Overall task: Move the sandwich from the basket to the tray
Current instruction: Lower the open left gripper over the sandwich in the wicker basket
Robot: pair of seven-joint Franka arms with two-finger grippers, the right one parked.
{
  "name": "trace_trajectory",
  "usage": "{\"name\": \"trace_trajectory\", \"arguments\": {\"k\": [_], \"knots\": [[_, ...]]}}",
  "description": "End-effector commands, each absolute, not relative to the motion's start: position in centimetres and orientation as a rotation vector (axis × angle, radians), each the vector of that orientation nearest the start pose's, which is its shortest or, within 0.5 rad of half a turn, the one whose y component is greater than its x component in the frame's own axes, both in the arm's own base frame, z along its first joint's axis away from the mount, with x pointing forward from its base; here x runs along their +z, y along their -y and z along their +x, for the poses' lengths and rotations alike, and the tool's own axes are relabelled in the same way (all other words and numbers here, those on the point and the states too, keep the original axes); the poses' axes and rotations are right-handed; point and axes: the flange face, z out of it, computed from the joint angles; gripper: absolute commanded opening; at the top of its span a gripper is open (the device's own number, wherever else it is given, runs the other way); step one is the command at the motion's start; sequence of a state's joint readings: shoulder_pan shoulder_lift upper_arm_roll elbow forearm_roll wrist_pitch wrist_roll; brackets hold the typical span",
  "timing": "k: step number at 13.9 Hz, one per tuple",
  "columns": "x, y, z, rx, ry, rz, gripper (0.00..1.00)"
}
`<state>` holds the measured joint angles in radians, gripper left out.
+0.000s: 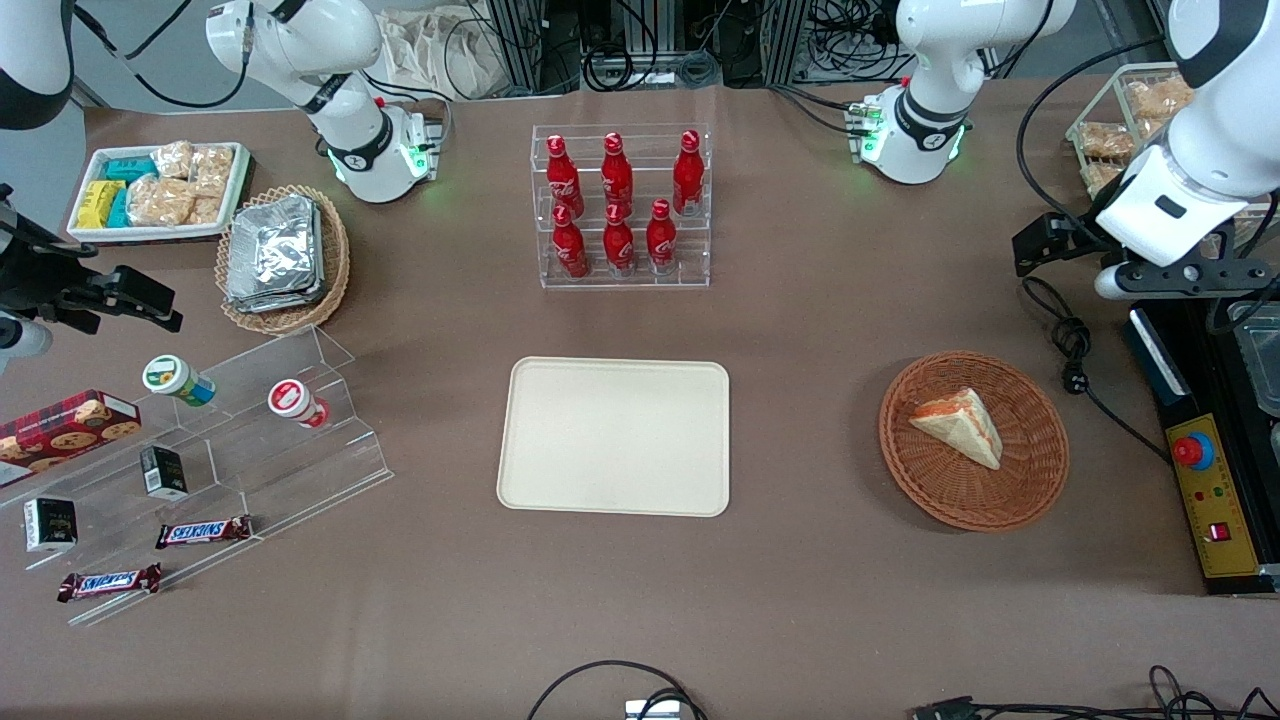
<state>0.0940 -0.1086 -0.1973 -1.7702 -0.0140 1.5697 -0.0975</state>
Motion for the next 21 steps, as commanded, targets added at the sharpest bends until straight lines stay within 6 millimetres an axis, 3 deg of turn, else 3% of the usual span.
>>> {"name": "trace_trajectory", "arguments": {"k": [1, 5, 8, 10, 13, 14, 18, 21], "knots": [[59.2, 6.0, 51.9, 0.135, 0.047, -3.113, 1.0], [58.9, 5.6, 52.2, 0.129, 0.071, -3.11, 1.0], [57.2, 5.5, 52.6, 0.167, 0.087, -3.108, 1.0], [54.1, 5.5, 53.7, 0.158, 0.225, -3.102, 1.0], [48.3, 5.5, 56.7, 0.148, 0.783, -2.963, 1.0], [46.5, 6.0, 57.2, 0.162, 0.882, -2.904, 1.0], [40.1, 6.3, 58.6, 0.184, 1.03, -2.812, 1.0], [35.4, 5.8, 57.9, 0.219, 1.06, -2.76, 1.0]]}}
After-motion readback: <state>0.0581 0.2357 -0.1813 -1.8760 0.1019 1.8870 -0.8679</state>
